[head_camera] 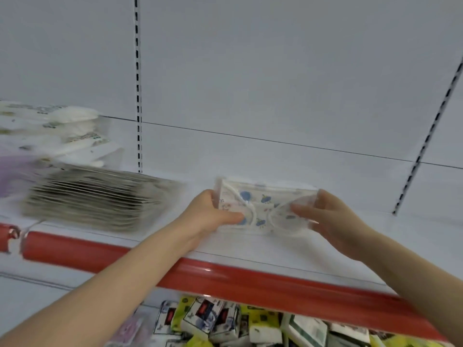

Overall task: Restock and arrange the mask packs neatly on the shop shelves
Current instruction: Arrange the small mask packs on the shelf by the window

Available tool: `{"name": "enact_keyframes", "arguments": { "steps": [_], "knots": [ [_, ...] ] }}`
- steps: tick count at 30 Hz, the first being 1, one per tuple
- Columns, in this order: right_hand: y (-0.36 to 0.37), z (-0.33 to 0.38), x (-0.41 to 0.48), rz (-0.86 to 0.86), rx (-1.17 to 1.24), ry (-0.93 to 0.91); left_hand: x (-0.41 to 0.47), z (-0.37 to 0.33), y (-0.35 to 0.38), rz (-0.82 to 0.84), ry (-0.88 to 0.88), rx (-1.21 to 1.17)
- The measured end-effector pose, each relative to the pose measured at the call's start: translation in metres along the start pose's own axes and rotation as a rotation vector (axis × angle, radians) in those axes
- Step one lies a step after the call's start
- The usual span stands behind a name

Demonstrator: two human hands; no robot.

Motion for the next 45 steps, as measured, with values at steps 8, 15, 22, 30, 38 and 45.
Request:
{"name": "enact_keyframes", "arguments": {
  "steps": [8, 15, 22, 30, 38, 45],
  "knots": [
    [0.004, -0.007, -0.005, 0.095, -0.128, 0.049, -0.009, -0.009, 0.011, 0.063, 0.039, 0.187],
    [-0.029, -0.005, -0.011, -0.110, -0.237, 0.113, -0.009, -0.031, 0.012, -0.031, 0.142, 0.308],
    [-0.112, 0.017, -0.058, -0.471, -0.287, 0.064, -0.012, -0.073, 0.096, 0.086, 0.250, 0.129],
    [-0.244, 0.050, -0.160, -0.677, -0.337, 0.036, -0.041, -0.126, 0.246, 0.303, 0.355, 0.112],
    [-0.418, 0.091, -0.279, -0.820, -0.460, 0.047, -0.086, -0.187, 0.447, 0.482, 0.411, 0.095],
    [-0.538, 0.089, -0.347, -0.927, -0.454, 0.066, -0.099, -0.222, 0.589, 0.640, 0.392, 0.175]
  ]
}}
Point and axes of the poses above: each hand's wrist, its own x-axis towards the middle knuckle, its own y-axis out of the palm, z = x × y, the point moved 8 cm from there along x, towards the middle knuckle
